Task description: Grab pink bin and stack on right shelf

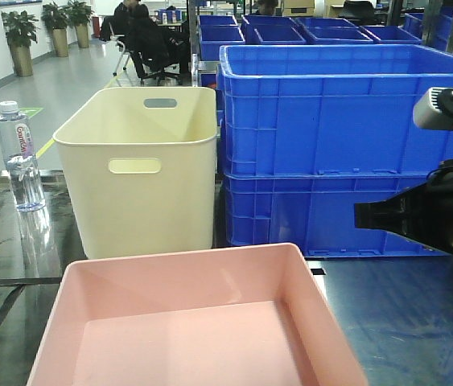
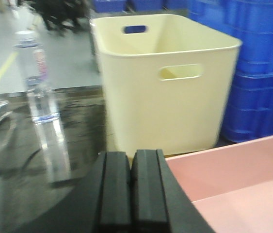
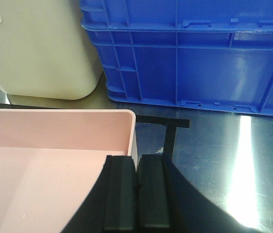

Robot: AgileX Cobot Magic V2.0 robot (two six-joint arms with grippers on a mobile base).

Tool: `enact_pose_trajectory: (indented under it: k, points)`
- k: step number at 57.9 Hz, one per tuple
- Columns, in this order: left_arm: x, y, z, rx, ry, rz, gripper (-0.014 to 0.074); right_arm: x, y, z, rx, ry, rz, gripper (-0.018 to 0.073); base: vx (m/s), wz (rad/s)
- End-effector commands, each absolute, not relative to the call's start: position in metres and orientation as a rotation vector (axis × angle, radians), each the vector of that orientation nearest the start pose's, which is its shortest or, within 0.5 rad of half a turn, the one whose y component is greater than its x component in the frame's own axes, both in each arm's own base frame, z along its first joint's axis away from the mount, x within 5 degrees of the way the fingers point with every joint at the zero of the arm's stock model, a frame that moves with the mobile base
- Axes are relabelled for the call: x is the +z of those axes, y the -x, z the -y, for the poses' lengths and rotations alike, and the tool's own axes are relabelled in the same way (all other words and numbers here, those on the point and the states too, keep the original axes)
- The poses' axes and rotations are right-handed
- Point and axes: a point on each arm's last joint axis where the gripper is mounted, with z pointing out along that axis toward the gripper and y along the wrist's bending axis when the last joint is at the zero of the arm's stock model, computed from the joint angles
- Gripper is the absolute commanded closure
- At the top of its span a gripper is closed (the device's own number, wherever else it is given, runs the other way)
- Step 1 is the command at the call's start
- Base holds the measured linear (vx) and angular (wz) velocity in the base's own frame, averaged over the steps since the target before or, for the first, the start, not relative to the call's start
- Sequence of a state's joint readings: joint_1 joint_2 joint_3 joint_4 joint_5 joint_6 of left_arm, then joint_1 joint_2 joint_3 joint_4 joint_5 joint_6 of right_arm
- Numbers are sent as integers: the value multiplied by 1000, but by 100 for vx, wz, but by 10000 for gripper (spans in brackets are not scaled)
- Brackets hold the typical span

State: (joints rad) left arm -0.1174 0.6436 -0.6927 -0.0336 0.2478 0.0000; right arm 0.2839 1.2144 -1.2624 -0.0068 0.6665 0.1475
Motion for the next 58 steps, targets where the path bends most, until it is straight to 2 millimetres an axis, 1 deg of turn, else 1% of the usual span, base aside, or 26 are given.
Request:
enact_pose_trajectory:
  k: [1,2,3,8,11,14,17,18,23,29,34,44,58]
  points:
    - [353,-108,6,-106,11,-1495,601,433,-247,-70,250,150,-1977,572,0,0]
    - [346,-100,4,-86,23,-1481,601,433,-247,-70,250,150,-1977,572,0,0]
    - [340,-99,3,-90,33,-1487,601,433,-247,-70,250,150,-1977,572,0,0]
    - [306,-79,-2,-50,78,-1487,601,433,-247,-70,250,150,-1977,572,0,0]
    - [285,-72,-3,-36,93,-1505,601,433,-247,-70,250,150,-1976,572,0,0]
    - [270,-64,-3,-33,98,-1495,601,433,-247,-70,250,150,-1977,572,0,0]
    - [248,-58,-3,-32,98,-1494,601,433,-247,-70,250,150,-1977,572,0,0]
    - [245,-55,-3,-33,97,-1480,601,433,-247,-70,250,150,-1977,572,0,0]
    - [224,-51,-2,-36,94,-1446,601,433,-247,-70,250,150,-1977,572,0,0]
    - [200,-58,-2,-38,96,-1523,601,433,-246,-69,248,151,-1982,572,0,0]
    - [191,-60,-3,-30,109,-1627,601,432,-247,-70,248,151,-1988,572,0,0]
    - [181,-59,-4,-20,123,-1731,601,432,-247,-70,248,151,-1985,572,0,0]
    - [179,-59,-4,-17,126,-1756,601,432,-247,-70,248,151,-1986,572,0,0]
